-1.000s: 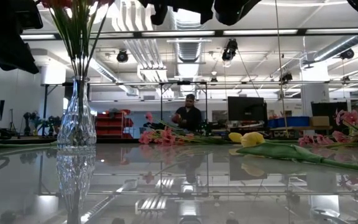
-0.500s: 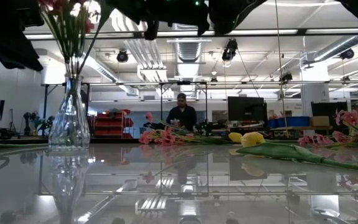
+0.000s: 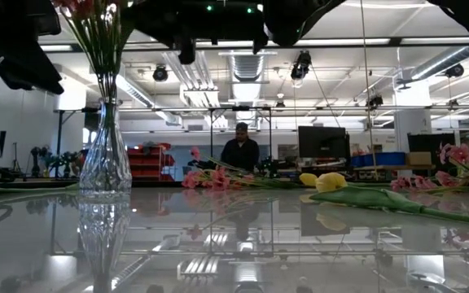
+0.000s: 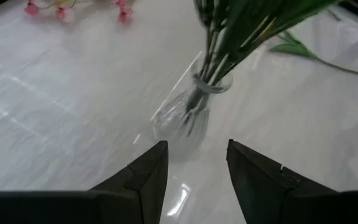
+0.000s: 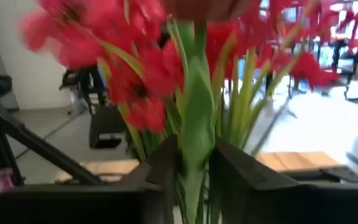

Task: Sort flowers into vase by color
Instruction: Put the bottom red flower into the transparent vase, then put the red flower into the transparent vase

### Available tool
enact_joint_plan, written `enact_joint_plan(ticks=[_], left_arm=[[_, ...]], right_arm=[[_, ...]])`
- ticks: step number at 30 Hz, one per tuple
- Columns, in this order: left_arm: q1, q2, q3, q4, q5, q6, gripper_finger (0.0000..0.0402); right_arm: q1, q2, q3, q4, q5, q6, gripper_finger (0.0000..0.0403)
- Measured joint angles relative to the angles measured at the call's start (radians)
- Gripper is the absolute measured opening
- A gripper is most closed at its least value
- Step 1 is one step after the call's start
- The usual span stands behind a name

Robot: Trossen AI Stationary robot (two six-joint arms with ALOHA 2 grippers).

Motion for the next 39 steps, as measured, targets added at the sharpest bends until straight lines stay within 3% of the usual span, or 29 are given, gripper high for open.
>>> enact_joint_plan(ticks=[9,16,26,33,39], left_arm=[[0.067,0.076,0.109,-0.298,-0.039,-0.238,0.0152],[0.172,0.150,0.098,-0.305,-0.061,-0.297,0.0152],[0.321,0.251,-0.029,-0.143,-0.092,-0.252,0.0152],[0.329,0.248,-0.201,0.040,-0.166,-0.321,0.0148],[0.383,0.291,-0.229,0.043,-0.198,-0.296,0.0130]], right_arm=[[0.018,-0.089,0.032,-0.248,0.001,-0.059,0.0198],[0.065,-0.206,0.031,-0.523,0.064,-0.129,0.0246],[0.231,-0.422,-0.007,-0.789,0.259,-0.192,0.0267],[0.390,-0.582,-0.092,-0.849,0.473,-0.210,0.0267],[0.478,-0.670,-0.166,-0.847,0.628,-0.204,0.0264]])
